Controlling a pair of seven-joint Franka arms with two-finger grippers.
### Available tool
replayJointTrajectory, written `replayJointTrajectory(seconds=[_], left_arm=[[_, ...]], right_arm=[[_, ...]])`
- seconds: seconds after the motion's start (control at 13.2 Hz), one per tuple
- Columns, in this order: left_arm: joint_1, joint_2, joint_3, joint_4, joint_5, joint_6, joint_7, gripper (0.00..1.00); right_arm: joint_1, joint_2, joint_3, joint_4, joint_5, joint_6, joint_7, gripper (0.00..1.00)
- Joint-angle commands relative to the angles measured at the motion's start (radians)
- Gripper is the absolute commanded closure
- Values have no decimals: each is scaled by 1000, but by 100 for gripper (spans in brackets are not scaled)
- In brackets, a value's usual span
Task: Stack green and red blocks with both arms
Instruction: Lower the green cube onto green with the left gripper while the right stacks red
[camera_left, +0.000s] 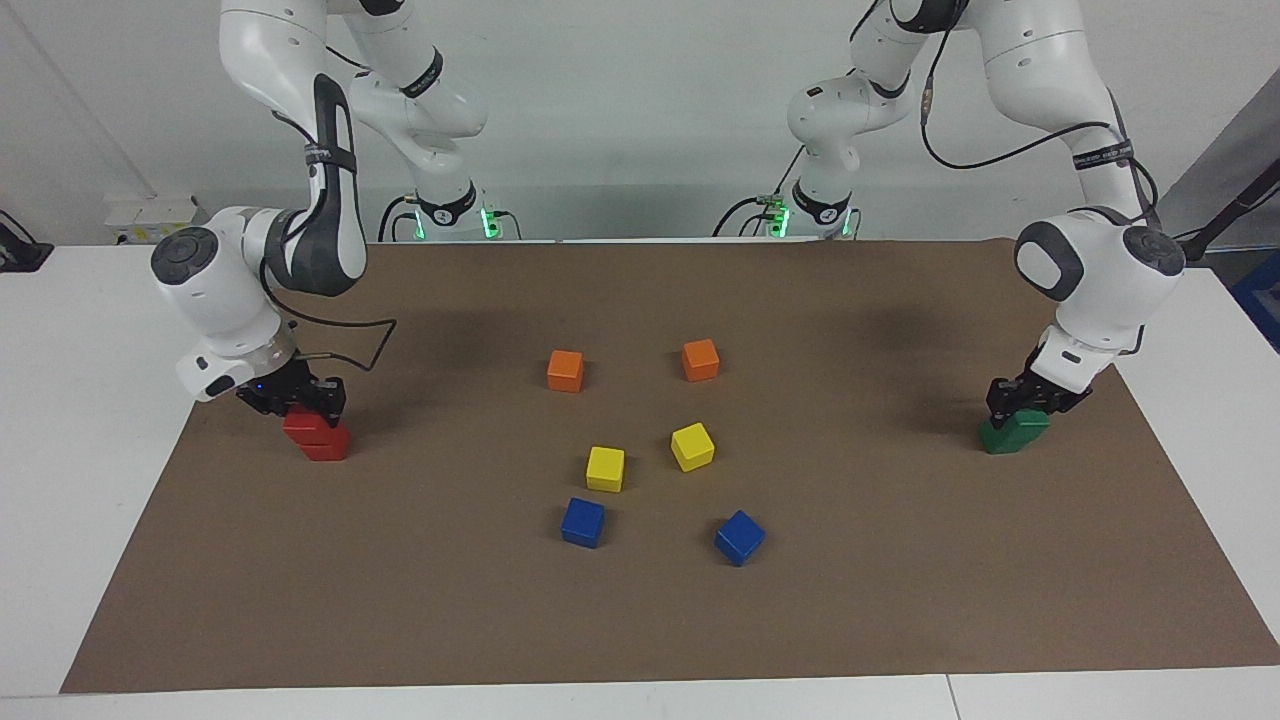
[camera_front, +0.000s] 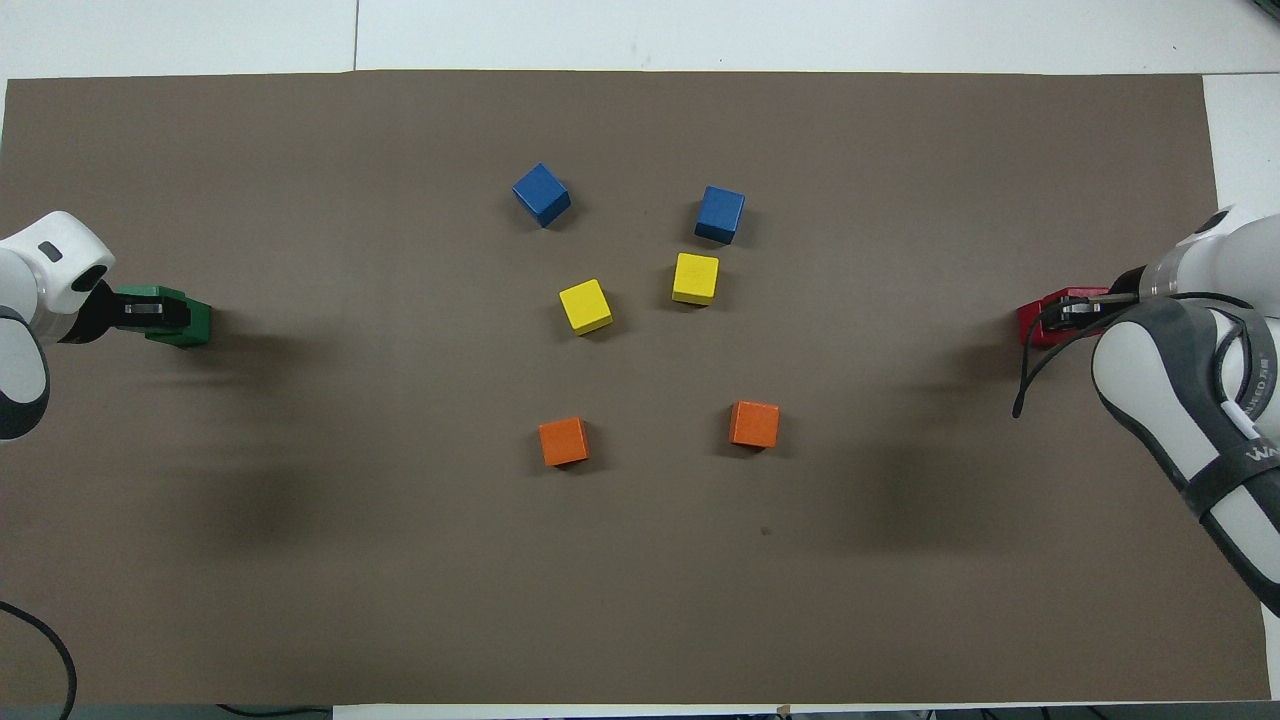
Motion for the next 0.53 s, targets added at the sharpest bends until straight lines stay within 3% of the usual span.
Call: replayJointTrajectory(seconds=[0.0, 0.08, 0.15, 0.23, 0.3, 0.45], left_arm=[[9, -16, -4, -28, -18, 26, 34, 88], [8, -16, -4, -28, -18, 26, 34, 78], [8, -16, -4, -26, -18, 26, 34, 51], [8, -16, -4, -26, -18, 26, 36, 11], [9, -16, -4, -25, -18, 25, 36, 0], [9, -16, -4, -22, -18, 19, 35, 0]], right_arm=[[-20, -37, 15, -49, -3, 32, -20, 100], [-20, -39, 15, -61, -3, 47, -21, 100], [-20, -39, 15, -67, -3, 61, -21, 100], [-18, -39, 15, -69, -3, 64, -20, 100], [-18, -39, 15, -70, -3, 66, -19, 100], [-20, -40, 15, -70, -3, 66, -19, 100]])
